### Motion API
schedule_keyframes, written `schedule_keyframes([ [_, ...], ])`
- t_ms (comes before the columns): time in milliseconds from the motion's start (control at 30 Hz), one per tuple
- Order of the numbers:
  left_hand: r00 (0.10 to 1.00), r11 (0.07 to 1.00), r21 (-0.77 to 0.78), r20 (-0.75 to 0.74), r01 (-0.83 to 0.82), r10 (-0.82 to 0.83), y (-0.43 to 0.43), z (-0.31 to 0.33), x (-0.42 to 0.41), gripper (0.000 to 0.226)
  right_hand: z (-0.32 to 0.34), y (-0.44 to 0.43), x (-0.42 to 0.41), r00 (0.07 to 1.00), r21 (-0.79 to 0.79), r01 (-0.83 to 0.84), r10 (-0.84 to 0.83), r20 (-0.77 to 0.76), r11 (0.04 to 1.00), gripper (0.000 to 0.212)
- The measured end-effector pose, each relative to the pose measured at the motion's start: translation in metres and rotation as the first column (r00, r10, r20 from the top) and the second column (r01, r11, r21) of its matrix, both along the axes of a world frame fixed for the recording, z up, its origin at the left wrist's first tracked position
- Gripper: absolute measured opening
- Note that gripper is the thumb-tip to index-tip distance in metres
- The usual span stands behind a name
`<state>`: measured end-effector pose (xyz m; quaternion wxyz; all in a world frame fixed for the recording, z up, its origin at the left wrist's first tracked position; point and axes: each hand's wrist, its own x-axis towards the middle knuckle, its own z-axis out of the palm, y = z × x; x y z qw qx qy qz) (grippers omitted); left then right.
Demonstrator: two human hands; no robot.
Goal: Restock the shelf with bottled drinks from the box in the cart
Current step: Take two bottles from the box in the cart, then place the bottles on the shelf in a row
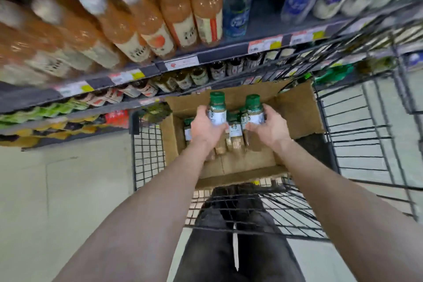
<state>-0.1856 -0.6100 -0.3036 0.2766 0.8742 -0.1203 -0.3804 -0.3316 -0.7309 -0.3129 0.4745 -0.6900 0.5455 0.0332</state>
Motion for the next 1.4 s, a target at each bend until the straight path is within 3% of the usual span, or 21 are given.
schedule_keyframes([
  [233, 0.993, 0.992, -0.127, 0.119, 0.010, 0.005, 0.028, 0.085, 0.028, 0.077, 0.090, 0.045, 0.018, 0.990, -0.104, 0.033, -0.018, 0.138, 0.994, 0.069],
  [500, 0.963, 0.980, -0.191, 0.270, 0.047, 0.006, 0.083, 0.172, 0.036, 0.072, 0.179, 0.092, 0.025, 0.954, -0.248, -0.099, 0.163, 0.251, 0.964, 0.060],
  [667, 0.903, 0.956, -0.263, 0.429, 0.125, 0.000, 0.142, 0.224, 0.008, 0.068, 0.225, 0.128, 0.003, 0.922, -0.331, -0.062, 0.181, 0.342, 0.942, 0.073],
  [833, 0.878, 0.928, -0.370, 0.454, 0.033, 0.150, 0.211, 0.270, -0.021, 0.066, 0.272, 0.175, -0.017, 0.880, -0.365, -0.077, 0.235, 0.413, 0.928, 0.087],
  [933, 0.848, 0.911, -0.413, 0.486, 0.011, 0.210, 0.251, 0.299, -0.030, 0.071, 0.302, 0.202, -0.017, 0.831, -0.398, -0.114, 0.307, 0.464, 0.910, 0.083],
  [1200, 0.775, 0.895, -0.444, 0.553, -0.037, 0.306, 0.341, 0.361, -0.003, 0.071, 0.366, 0.266, 0.031, 0.723, -0.472, -0.191, 0.449, 0.525, 0.861, 0.081],
  [1400, 0.736, 0.901, -0.433, 0.604, -0.019, 0.306, 0.401, 0.388, 0.048, 0.065, 0.390, 0.316, 0.096, 0.695, -0.406, -0.183, 0.410, 0.591, 0.895, 0.080],
])
